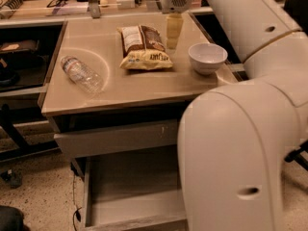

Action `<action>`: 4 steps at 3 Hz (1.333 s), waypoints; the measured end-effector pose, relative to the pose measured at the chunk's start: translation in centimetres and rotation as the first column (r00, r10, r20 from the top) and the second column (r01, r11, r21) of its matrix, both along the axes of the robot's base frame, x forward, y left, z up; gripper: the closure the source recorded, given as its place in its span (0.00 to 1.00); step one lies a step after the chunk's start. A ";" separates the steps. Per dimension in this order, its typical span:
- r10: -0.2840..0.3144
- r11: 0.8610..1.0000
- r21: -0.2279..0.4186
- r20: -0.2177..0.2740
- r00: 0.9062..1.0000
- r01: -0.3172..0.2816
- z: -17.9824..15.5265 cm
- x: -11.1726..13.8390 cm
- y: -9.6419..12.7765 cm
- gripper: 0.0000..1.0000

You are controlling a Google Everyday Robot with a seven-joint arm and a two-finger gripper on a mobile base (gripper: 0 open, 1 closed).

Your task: Place brown chip bag into middle drawer

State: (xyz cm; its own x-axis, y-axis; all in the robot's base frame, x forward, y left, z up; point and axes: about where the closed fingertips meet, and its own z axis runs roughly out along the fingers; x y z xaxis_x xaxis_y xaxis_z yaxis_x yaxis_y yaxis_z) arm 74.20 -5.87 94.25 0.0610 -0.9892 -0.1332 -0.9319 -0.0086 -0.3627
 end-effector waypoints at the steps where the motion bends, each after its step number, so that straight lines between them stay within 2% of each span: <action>1: -0.008 1.000 -0.010 -0.003 1.000 0.008 -1.8 2.6 -0.1 0.00; 3: 0.053 0.998 0.027 -0.032 0.998 -0.052 -4.8 4.9 3.6 0.00; 4: 0.075 0.996 0.046 -0.054 0.996 -0.072 -6.2 5.2 5.2 0.00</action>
Offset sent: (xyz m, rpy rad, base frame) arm 0.0740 0.0200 -0.0223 0.0084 0.0952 0.0666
